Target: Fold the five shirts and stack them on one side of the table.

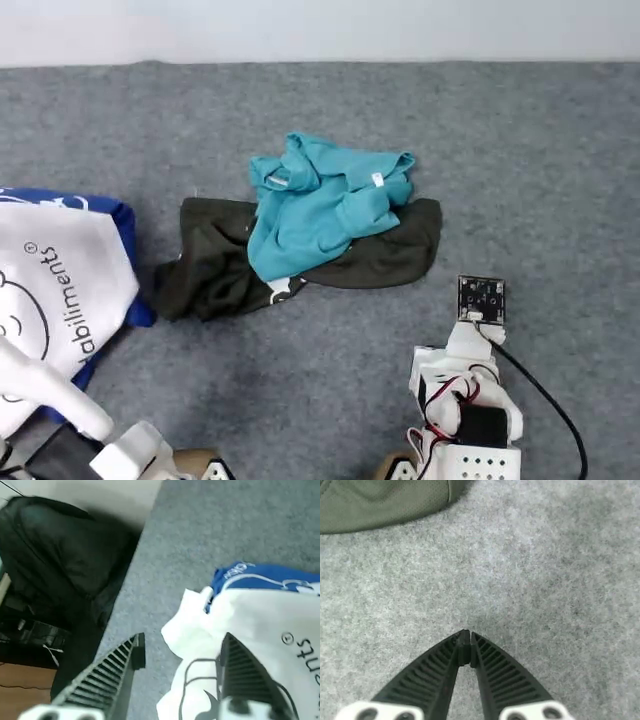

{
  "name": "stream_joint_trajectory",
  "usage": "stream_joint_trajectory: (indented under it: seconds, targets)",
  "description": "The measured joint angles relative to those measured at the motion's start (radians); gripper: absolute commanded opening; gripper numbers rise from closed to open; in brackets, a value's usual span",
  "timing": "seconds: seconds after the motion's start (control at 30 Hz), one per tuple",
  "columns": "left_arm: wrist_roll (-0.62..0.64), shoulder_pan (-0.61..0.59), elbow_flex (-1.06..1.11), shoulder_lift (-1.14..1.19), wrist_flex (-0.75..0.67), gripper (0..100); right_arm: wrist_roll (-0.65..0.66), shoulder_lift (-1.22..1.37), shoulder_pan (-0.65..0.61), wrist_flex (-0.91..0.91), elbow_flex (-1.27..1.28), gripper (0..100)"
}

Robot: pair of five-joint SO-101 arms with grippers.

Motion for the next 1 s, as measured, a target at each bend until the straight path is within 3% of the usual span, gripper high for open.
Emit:
stream_joint_trajectory:
  seconds: [0.13,0.23,0.4,0.5,0.67,0.8,1.0]
  targets:
    - [0.057,0.054,-0.069,-0.002,0.015,24,0.000,0.000,0.000,0.000,0.000,0.9]
    - [0.075,0.146,-0.121,-0.002,0.107,24,0.000,0.000,0.000,0.000,0.000,0.9]
    - [0.089,0.390,-0.164,-0.002,0.324,24,0.000,0.000,0.000,0.000,0.000,0.9]
    - [0.149,0.557,-0.140,-0.003,0.361,24,0.000,0.000,0.000,0.000,0.000,0.9]
    - [0.184,0.832,-0.012,-0.003,0.359,24,0.000,0.000,0.000,0.000,0.000,0.9]
    - [0.192,1.030,0.140,-0.003,0.265,24,0.000,0.000,0.000,0.000,0.000,0.9]
    - [0.235,1.154,0.316,0.049,0.058,24,0.000,0.000,0.000,0.000,0.000,0.9]
